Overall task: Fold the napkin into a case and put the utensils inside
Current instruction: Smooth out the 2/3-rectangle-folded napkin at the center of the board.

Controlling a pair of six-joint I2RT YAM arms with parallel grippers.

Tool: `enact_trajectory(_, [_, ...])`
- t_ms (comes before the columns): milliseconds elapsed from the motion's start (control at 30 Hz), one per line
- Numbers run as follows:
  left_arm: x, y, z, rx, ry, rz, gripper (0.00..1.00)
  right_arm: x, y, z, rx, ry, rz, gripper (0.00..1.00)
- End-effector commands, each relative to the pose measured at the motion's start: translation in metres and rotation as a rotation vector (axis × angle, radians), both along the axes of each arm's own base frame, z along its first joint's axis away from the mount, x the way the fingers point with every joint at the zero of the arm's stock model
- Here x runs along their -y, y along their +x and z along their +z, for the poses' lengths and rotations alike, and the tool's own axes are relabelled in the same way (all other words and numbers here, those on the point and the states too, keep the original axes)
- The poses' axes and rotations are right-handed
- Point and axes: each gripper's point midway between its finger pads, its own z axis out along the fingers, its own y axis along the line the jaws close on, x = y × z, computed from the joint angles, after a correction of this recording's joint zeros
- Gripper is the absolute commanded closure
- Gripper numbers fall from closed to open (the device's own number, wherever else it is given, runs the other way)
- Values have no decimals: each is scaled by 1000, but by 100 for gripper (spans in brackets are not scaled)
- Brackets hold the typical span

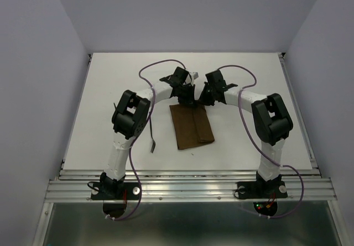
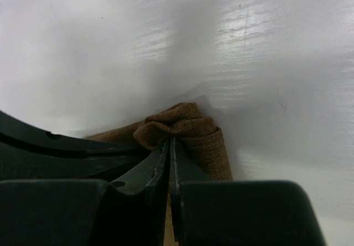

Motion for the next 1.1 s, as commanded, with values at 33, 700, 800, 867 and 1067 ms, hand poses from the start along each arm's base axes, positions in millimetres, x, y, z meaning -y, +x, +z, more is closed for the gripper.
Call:
enact_trajectory(33, [-16, -1, 36, 51, 17, 1, 99, -4, 3, -9, 6, -25, 0, 91])
enact_trajectory(700, [-31, -3, 53, 55, -1, 24, 40, -6, 6, 2, 28, -11, 6, 91])
enact_trajectory(800, [-31, -2, 51, 47, -17, 49, 40, -7, 6, 3, 29, -9, 9, 91])
enact_trajectory(867, [-27, -1, 53, 45, -42, 71, 39, -7, 6, 3, 30, -9, 9, 91])
enact_trajectory(1067, [-22, 2, 51, 36, -67, 84, 27, -8, 7, 5, 31, -4, 12, 91])
